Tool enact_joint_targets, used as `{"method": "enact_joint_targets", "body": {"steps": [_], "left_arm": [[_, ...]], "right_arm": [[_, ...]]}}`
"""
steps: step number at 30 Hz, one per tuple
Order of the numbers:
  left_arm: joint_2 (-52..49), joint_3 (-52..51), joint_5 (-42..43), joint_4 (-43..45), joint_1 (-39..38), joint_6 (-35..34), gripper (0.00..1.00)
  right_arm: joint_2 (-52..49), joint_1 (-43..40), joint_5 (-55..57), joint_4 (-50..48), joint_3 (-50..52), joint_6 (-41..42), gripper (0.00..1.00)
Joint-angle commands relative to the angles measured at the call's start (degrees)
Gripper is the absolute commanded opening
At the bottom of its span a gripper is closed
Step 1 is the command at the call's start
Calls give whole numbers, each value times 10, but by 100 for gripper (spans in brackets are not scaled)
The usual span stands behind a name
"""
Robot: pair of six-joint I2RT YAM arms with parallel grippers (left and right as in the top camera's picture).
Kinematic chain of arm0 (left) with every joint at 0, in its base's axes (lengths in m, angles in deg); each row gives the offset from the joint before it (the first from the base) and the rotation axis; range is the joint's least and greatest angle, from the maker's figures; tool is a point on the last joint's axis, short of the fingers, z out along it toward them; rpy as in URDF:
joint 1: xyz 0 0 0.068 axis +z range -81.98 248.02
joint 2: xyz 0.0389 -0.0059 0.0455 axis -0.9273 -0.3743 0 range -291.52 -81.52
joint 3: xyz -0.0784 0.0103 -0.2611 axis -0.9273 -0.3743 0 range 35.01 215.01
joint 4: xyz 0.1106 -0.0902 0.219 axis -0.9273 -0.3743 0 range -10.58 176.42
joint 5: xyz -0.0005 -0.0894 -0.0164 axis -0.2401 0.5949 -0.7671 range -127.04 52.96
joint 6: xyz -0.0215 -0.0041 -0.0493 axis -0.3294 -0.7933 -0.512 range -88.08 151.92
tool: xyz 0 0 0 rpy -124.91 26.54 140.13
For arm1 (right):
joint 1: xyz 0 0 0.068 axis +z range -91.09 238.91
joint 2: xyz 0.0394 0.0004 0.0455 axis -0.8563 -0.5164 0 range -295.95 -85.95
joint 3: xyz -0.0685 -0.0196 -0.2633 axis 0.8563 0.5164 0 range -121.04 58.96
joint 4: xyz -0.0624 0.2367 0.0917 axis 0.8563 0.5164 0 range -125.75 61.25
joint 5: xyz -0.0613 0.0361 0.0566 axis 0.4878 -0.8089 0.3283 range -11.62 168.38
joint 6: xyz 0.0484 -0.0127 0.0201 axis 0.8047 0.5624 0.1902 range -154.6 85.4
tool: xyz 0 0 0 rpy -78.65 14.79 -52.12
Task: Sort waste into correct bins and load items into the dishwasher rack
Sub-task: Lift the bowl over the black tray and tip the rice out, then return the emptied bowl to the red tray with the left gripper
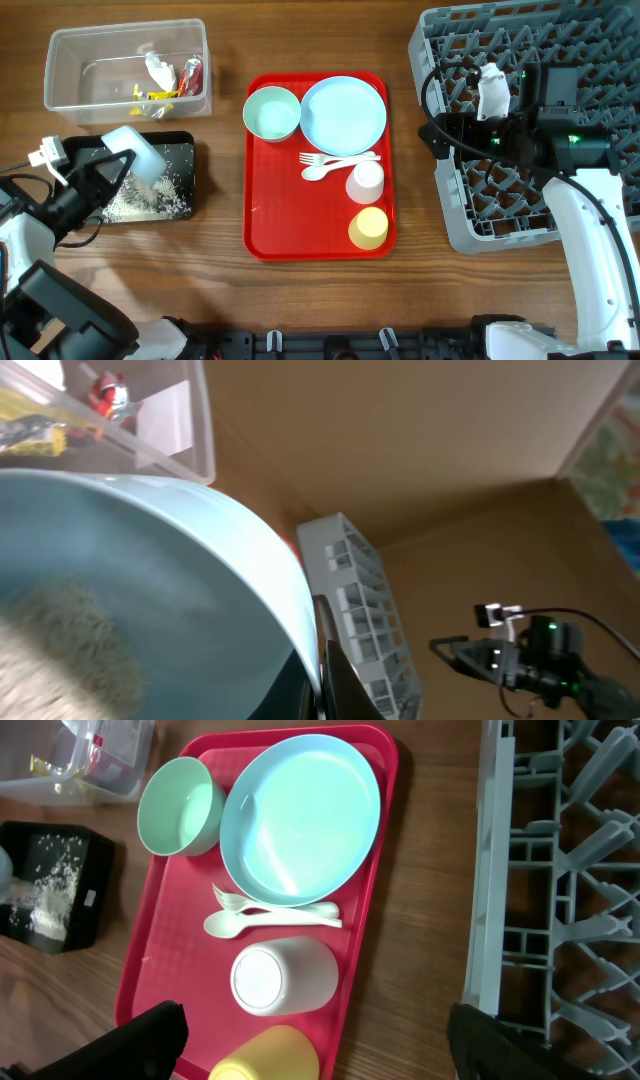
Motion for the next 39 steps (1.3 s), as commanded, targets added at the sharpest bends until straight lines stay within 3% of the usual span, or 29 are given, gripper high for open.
{"method": "enact_joint_targets", "body": {"steps": [1, 39], "left_arm": [[-16, -4, 63, 15, 3, 16, 4], [-19, -4, 62, 30, -3, 16, 4]], "right_arm": [[-9, 0, 3, 3, -9, 3, 88], [-25, 0, 3, 13, -9, 5, 88]]}}
